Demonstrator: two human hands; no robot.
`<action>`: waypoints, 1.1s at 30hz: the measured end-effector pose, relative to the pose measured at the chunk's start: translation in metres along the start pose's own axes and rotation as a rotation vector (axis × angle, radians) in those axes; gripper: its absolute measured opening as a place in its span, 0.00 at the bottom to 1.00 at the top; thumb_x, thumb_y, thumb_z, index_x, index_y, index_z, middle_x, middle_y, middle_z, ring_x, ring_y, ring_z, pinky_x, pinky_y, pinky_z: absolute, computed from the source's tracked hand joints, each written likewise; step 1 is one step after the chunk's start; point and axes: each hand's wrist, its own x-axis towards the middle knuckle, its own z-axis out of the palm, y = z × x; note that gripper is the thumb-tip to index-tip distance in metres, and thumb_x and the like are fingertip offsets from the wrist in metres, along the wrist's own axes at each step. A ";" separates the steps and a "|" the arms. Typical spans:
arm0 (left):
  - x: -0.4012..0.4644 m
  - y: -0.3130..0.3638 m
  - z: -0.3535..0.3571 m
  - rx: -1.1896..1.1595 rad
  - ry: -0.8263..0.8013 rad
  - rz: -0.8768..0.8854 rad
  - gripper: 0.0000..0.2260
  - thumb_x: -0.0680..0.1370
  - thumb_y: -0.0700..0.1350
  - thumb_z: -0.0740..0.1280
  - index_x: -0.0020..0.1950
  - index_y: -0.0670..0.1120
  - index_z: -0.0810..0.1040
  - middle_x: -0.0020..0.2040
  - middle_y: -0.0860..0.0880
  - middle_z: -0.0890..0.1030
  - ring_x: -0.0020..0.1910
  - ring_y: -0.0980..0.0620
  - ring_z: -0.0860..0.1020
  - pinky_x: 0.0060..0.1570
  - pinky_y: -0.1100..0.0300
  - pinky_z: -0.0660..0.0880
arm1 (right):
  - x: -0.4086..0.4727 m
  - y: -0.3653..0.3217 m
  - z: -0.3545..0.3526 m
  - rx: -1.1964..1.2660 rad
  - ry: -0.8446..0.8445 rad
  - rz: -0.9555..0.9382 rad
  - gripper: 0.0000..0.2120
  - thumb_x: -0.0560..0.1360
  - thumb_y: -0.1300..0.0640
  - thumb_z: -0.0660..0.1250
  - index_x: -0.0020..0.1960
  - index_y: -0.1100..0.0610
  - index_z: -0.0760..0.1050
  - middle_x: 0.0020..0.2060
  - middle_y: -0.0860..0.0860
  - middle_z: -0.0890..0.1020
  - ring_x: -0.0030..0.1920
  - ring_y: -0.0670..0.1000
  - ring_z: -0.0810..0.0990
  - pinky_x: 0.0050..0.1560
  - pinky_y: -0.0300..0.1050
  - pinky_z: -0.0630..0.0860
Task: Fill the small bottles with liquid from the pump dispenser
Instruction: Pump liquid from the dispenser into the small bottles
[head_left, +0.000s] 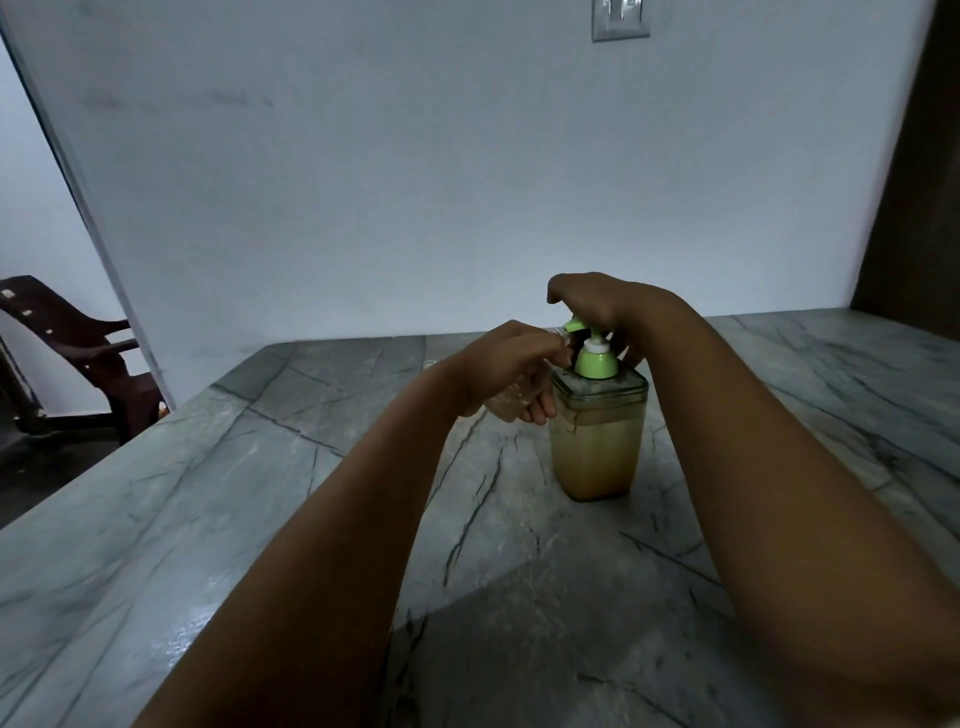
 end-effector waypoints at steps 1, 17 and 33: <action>0.000 0.000 0.000 0.004 0.002 -0.002 0.13 0.79 0.39 0.57 0.37 0.42 0.78 0.34 0.35 0.79 0.28 0.44 0.78 0.31 0.60 0.75 | 0.000 0.000 0.000 -0.007 0.002 0.001 0.08 0.81 0.54 0.51 0.50 0.59 0.64 0.35 0.54 0.68 0.32 0.53 0.67 0.38 0.45 0.67; 0.002 -0.001 -0.001 0.016 -0.019 0.006 0.10 0.78 0.41 0.59 0.41 0.40 0.77 0.34 0.36 0.80 0.28 0.45 0.78 0.31 0.60 0.76 | 0.005 0.001 -0.007 -0.046 0.016 0.016 0.12 0.78 0.54 0.51 0.45 0.61 0.68 0.42 0.62 0.78 0.34 0.55 0.72 0.35 0.42 0.69; 0.002 0.000 -0.001 0.023 -0.027 0.005 0.11 0.78 0.40 0.59 0.40 0.40 0.78 0.33 0.37 0.80 0.28 0.43 0.78 0.32 0.59 0.76 | 0.004 -0.001 0.007 -0.112 0.018 -0.031 0.19 0.75 0.72 0.51 0.31 0.55 0.52 0.29 0.52 0.55 0.28 0.50 0.51 0.28 0.39 0.53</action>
